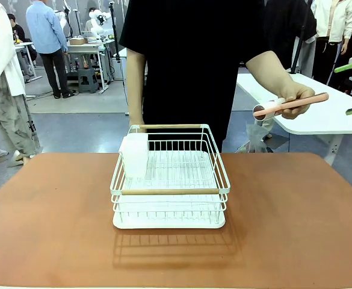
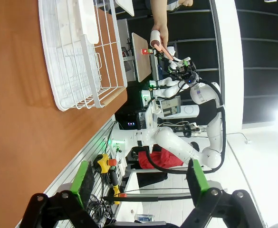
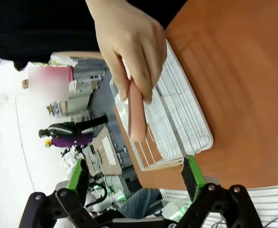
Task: Clean the table.
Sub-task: Pick up the Lint Roller when the human hands it over.
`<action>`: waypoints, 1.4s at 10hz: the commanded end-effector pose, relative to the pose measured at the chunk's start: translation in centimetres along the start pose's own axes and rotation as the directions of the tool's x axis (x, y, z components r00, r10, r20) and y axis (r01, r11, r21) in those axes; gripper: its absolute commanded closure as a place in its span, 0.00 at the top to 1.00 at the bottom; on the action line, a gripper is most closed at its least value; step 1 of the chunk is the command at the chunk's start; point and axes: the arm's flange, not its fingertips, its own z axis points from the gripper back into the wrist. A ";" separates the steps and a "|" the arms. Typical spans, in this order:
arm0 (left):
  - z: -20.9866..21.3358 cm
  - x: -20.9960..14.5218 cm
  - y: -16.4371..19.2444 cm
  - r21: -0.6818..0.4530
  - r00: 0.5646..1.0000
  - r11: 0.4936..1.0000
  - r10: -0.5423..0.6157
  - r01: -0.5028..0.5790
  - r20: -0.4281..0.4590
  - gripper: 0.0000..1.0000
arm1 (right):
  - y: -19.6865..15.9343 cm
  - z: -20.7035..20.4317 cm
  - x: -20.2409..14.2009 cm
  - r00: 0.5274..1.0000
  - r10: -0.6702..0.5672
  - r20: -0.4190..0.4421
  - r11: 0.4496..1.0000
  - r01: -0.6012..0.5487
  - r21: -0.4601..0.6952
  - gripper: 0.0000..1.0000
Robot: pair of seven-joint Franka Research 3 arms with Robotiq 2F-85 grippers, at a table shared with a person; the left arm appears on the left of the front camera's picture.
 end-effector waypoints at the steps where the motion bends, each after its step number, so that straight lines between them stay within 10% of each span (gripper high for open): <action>1: 0.2 -0.2 0.0 -0.002 1.000 1.000 -0.001 0.001 0.000 1.00 | -0.2 -2.5 -0.5 0.996 -0.016 0.088 1.000 0.014 0.023 1.00; 14: 0.2 -0.2 0.0 -0.002 1.000 1.000 -0.001 0.001 0.000 1.00 | -0.6 -6.2 0.7 0.988 -0.014 0.153 1.000 0.009 0.028 1.00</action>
